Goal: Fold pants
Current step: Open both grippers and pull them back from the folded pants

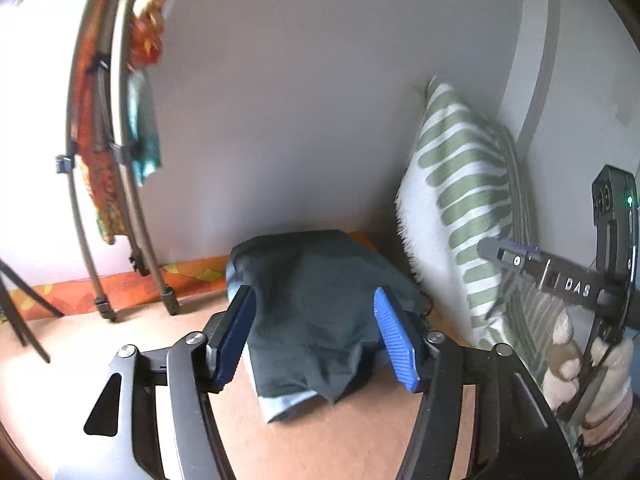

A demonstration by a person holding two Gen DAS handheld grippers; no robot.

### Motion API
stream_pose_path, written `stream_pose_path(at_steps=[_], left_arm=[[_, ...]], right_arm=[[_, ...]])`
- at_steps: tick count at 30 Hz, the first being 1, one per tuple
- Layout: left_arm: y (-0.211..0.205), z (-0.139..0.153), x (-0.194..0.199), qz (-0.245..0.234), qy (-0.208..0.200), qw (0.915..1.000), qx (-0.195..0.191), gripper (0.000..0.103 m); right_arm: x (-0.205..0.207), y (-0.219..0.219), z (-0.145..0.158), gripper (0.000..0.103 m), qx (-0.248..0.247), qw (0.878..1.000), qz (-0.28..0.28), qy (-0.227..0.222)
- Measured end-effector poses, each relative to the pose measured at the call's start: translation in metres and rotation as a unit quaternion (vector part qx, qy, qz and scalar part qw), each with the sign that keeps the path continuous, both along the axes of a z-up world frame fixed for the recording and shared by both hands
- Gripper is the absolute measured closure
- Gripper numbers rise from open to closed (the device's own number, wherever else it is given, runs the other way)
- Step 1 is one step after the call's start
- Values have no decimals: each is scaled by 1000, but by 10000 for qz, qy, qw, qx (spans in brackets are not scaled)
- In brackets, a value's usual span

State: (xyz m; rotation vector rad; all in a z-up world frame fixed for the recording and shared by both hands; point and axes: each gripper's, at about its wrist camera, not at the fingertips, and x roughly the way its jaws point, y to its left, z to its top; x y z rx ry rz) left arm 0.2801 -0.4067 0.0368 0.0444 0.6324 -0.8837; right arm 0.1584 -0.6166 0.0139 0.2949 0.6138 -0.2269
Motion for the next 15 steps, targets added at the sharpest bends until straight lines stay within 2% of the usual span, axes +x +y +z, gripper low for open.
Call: stream_pose_path(at_steps=[2, 4, 6, 9, 11, 15], left_arm=[[12, 8, -11, -3, -70, 10000, -27, 39], [21, 12, -20, 1, -114, 9999, -34, 37], [33, 16, -32, 12, -181, 9998, -60, 34], [51, 20, -50, 42, -306, 9995, -60, 32], [64, 21, -64, 52, -401, 9992, -34, 26], [87, 19, -84, 97, -404, 9991, -25, 23]], right_arm=[[-11, 13, 8, 32, -16, 10000, 8, -61], [-24, 30, 15, 26, -88, 9999, 3, -97], [-38, 45, 22, 16, -192, 9997, -20, -166], [-56, 70, 29, 14, -426, 9987, -74, -256], [-66, 84, 31, 10, -517, 9982, -82, -287], [-89, 108, 33, 8, -635, 9970, -226, -390]])
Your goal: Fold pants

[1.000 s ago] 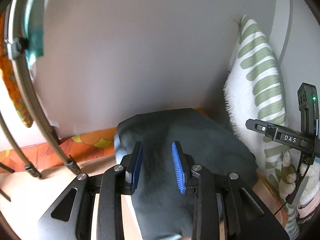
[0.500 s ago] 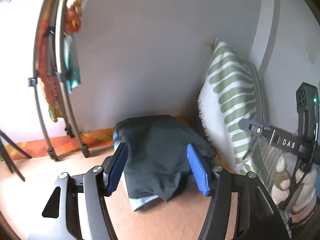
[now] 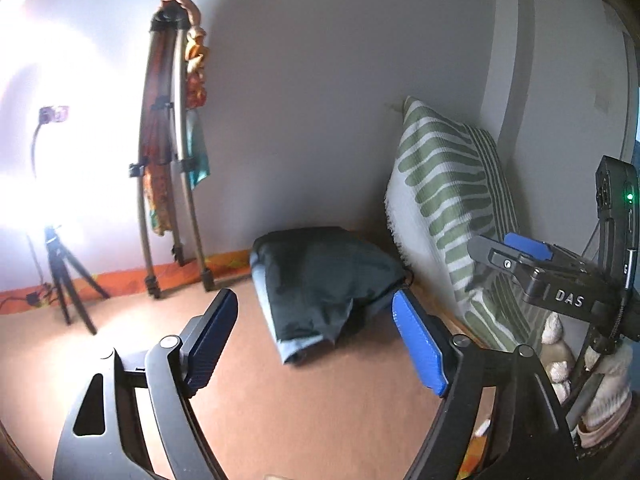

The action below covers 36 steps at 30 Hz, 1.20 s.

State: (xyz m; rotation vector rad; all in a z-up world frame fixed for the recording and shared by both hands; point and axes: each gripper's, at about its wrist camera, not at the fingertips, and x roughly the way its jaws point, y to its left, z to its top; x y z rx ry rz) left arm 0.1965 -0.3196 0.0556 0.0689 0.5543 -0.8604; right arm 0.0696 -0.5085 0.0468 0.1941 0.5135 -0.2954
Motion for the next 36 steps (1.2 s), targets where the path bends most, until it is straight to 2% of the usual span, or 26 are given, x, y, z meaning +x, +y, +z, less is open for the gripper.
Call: stream_pose_path(at_steps=[1, 3, 15, 24, 30, 36], left_arm=[[6, -1, -5, 11, 17, 10000, -15, 23], [19, -4, -15, -5, 12, 10000, -62, 23], [75, -36, -47, 388, 89, 9992, -15, 22], [86, -49, -56, 521, -79, 9983, 265, 22], [89, -55, -54, 584, -26, 9978, 301, 20], [91, -61, -49, 723, -146, 9966, 370, 14]], right_arm=[[-6, 6, -1, 8, -42, 10000, -46, -36], [-17, 16, -2, 0, -48, 9998, -128, -112], [-45, 69, -31, 0, -201, 9990, -337, -225], [-47, 87, -46, 0, -264, 9990, -314, -180], [-48, 89, -50, 0, -277, 9987, -378, -212], [-41, 90, -57, 0, -347, 9986, -381, -137]])
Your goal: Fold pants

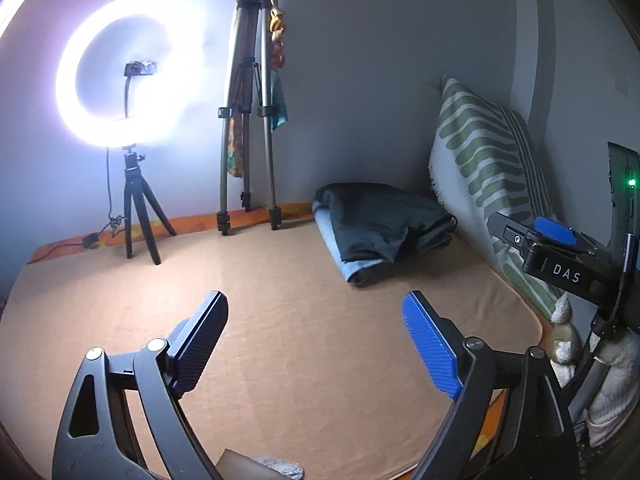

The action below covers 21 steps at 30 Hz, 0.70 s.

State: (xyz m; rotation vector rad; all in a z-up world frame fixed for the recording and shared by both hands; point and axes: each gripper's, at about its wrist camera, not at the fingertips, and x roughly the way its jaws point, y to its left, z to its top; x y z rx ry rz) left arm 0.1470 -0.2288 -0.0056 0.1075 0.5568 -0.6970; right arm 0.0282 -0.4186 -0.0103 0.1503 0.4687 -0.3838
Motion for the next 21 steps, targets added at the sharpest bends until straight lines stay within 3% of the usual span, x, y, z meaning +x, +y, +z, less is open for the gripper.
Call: stream_pose_path(at_steps=[21], left_arm=[[-4, -9, 1, 1, -7, 9999, 117, 13]], right_arm=[[9, 11, -8, 0, -129, 9999, 11, 97]])
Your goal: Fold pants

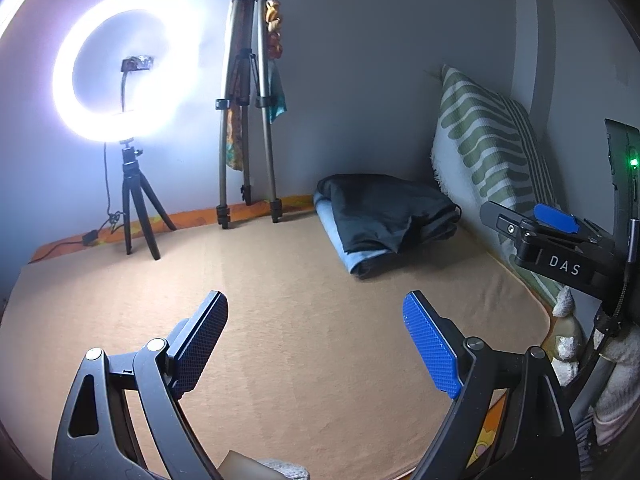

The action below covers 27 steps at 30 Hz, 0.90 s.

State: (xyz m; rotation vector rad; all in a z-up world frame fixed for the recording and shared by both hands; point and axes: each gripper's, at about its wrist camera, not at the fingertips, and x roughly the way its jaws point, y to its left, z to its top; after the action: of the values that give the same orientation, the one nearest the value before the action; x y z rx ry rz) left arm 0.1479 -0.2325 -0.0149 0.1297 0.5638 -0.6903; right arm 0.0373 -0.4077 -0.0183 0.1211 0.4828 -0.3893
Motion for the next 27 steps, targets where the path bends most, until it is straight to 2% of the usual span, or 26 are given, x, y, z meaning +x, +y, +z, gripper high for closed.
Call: stream_pose_path(at_steps=[27], left_arm=[[2, 1, 0, 68, 29, 9999, -91, 13]], right_arm=[[2, 7, 2, 0, 27, 10000, 57, -28]])
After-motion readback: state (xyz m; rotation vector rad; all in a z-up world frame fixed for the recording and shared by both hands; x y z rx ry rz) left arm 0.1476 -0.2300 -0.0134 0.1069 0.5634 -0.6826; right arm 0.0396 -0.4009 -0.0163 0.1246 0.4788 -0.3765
